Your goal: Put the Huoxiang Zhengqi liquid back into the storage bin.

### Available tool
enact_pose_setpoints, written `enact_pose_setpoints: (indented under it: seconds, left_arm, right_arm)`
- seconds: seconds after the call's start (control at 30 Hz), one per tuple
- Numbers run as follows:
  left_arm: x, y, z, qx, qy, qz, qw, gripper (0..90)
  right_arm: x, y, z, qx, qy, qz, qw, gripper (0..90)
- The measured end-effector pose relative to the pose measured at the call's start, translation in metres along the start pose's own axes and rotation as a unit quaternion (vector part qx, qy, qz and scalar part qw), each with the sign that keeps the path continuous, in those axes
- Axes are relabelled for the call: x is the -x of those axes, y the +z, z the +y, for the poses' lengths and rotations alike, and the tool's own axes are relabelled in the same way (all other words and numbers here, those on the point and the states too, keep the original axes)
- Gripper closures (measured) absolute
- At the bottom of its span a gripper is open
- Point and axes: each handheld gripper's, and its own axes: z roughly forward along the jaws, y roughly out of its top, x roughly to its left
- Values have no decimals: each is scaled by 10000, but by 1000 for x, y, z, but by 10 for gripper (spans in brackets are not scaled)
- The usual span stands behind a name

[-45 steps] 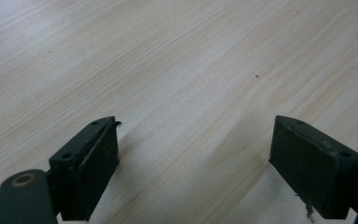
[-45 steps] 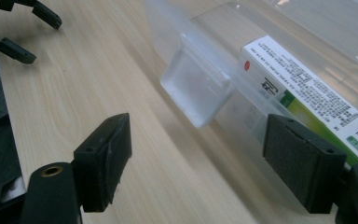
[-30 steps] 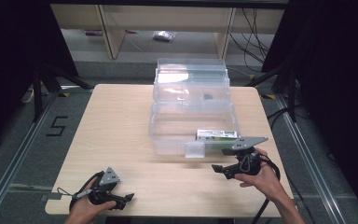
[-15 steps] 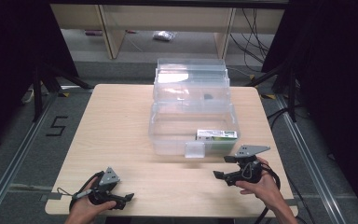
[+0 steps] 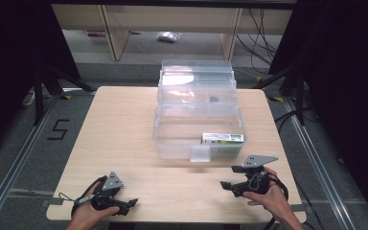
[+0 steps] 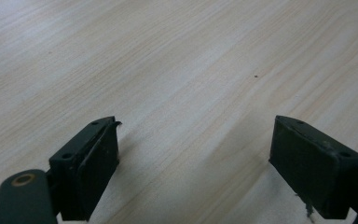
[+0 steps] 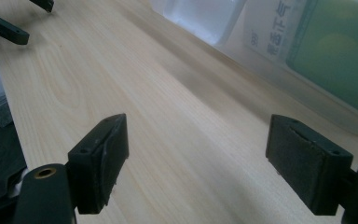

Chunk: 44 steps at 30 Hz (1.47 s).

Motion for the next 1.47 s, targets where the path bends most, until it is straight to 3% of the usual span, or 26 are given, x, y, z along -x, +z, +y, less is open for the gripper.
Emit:
enact_pose_setpoints:
  seconds: [0.03, 0.07, 0.1, 0.13, 0.2, 0.23, 0.27, 0.3, 0.5, 0.57, 0.77, 0.87, 1.03, 1.1, 1.3, 1.33, 1.4, 1.43, 1.47]
  left_arm:
    - [0, 0, 0, -20, -1, -8, 10000, 150]
    - [0, 0, 0, -15, 0, -8, 10000, 150]
    - [0, 0, 0, -44, 2, 7, 10000, 150]
    - [0, 0, 0, -44, 2, 7, 10000, 150]
    - [0, 0, 0, -18, 2, -9, 10000, 150]
    - [0, 0, 0, -19, 5, -8, 10000, 150]
    - [0, 0, 0, -39, -49, -28, 10000, 150]
    - [0, -1, 0, -59, 14, -18, 10000, 150]
    - [1, 0, 0, -19, -42, -16, 10000, 150]
    - [1, -1, 0, -18, -1, -10, 10000, 150]
    - [1, -1, 0, -22, 5, -13, 10000, 150]
    - [1, -1, 0, -27, 14, -12, 10000, 150]
    - [1, -1, 0, -28, 11, -53, 10000, 150]
    - [1, -1, 0, -20, 0, -53, 10000, 150]
    - [1, -1, 0, -10, 3, -34, 10000, 150]
    - [2, -1, 0, 0, -16, -43, 10000, 150]
    - [2, -1, 0, -7, -2, -38, 10000, 150]
    - [1, -1, 0, -34, 32, -18, 10000, 150]
    - [1, -1, 0, -34, 32, -18, 10000, 150]
  right_arm:
    - [1, 0, -3, -2, -50, -6, 10000, 221]
    - [-2, 0, -4, -30, 115, -10, 9999, 221]
    - [0, 0, -5, -24, -31, 4, 10000, 220]
    - [-2, 0, -6, -37, 123, -26, 9999, 219]
    - [-1, 0, -9, -68, -7, -35, 10000, 215]
    - [-3, 0, -10, -97, 147, -57, 9998, 215]
    - [-1, 1, -11, -85, -14, -75, 9999, 214]
    - [-3, 0, -13, -138, 115, -65, 9998, 212]
    - [-2, 0, -17, -174, 1, -154, 9997, 206]
    - [-4, 0, -18, -212, 101, -126, 9996, 207]
    - [-6, 3, -25, -329, -62, -190, 9993, 205]
    - [-7, 3, -28, -409, -2, -208, 9989, 203]
    - [-6, 3, -31, -451, -99, -283, 9985, 202]
    - [-8, 3, -32, -484, 55, -279, 9984, 199]
    - [-6, 1, -30, -433, -69, -299, 9986, 195]
    - [-9, 1, -31, -448, 89, -280, 9986, 195]
    - [-5, 2, -30, -406, -155, -289, 9986, 192]
    - [-8, 2, -30, -467, 45, -277, 9985, 191]
    - [-8, 2, -30, -467, 45, -277, 9985, 191]
